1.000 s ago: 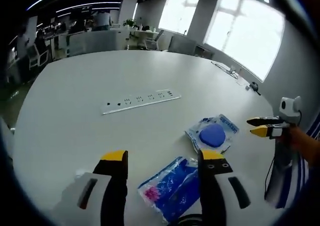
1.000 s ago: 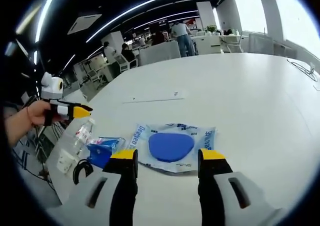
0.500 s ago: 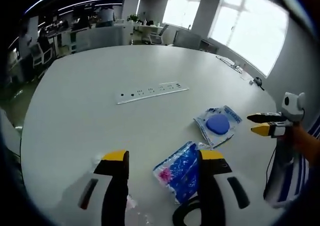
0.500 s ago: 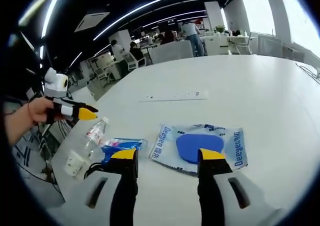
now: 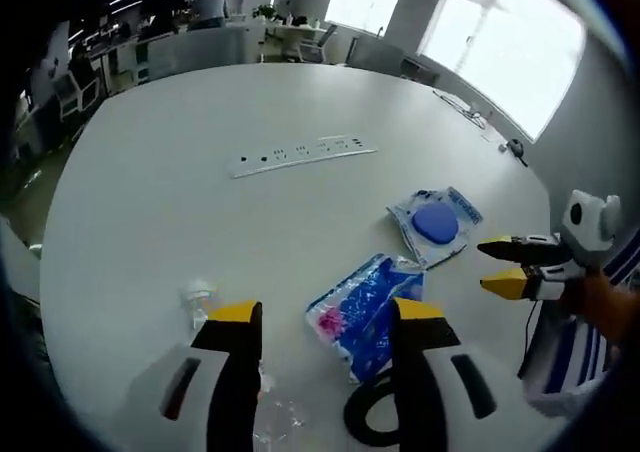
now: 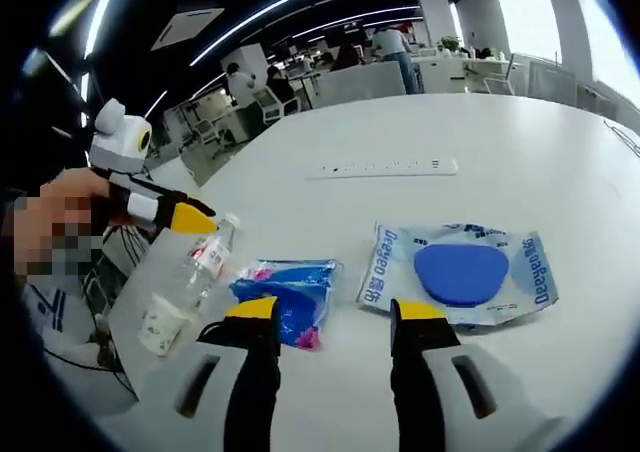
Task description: Arrange the tabletop items into an orderly group along one side of the table until the central work area is clear of visible clutter.
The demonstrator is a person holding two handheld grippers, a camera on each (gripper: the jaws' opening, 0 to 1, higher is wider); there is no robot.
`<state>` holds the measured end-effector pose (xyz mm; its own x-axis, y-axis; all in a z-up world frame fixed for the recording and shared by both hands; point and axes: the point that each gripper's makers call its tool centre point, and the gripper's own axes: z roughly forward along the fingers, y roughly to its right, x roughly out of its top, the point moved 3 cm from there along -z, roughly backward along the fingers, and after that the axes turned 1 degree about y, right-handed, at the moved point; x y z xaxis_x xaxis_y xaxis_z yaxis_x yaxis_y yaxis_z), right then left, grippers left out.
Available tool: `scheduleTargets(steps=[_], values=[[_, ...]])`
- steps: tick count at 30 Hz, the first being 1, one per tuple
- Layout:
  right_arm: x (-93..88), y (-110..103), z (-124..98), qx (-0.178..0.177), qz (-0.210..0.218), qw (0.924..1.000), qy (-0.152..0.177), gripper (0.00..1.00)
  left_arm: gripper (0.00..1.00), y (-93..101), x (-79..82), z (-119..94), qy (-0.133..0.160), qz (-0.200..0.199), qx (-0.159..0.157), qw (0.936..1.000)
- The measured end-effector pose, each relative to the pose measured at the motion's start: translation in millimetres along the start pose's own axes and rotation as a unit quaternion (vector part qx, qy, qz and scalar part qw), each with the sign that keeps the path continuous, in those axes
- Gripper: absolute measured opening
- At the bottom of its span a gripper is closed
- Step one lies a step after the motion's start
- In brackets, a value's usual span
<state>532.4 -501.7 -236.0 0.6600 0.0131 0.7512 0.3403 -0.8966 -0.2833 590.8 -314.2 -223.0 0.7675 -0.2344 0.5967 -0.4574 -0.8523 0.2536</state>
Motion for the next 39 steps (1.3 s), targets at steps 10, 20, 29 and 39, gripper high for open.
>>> scheduleTargets(steps=[10, 20, 29, 39], values=[[-16.9, -14.2, 19.4, 0.006, 0.012, 0.9998, -0.017, 0.37, 0.44, 4.2, -12.6, 17.3, -0.043, 0.000, -0.006, 0.9991], [-34.7, -14.0, 36.5, 0.002, 0.022, 0.9991, -0.037, 0.30, 0.40, 6.6, -34.5, 40.1, -0.099, 0.006, 0.006, 0.9950], [-44.4, -12.4, 49.0, 0.000, 0.021, 0.9985, -0.050, 0.26, 0.35, -2.9, -44.5, 57.2, -0.127, 0.003, 0.017, 0.9917], [-54.3, -7.1, 53.5, -0.009, 0.023, 0.9978, -0.061, 0.17, 0.23, -11.4, -53.3, 67.7, -0.139, 0.002, 0.026, 0.9900]])
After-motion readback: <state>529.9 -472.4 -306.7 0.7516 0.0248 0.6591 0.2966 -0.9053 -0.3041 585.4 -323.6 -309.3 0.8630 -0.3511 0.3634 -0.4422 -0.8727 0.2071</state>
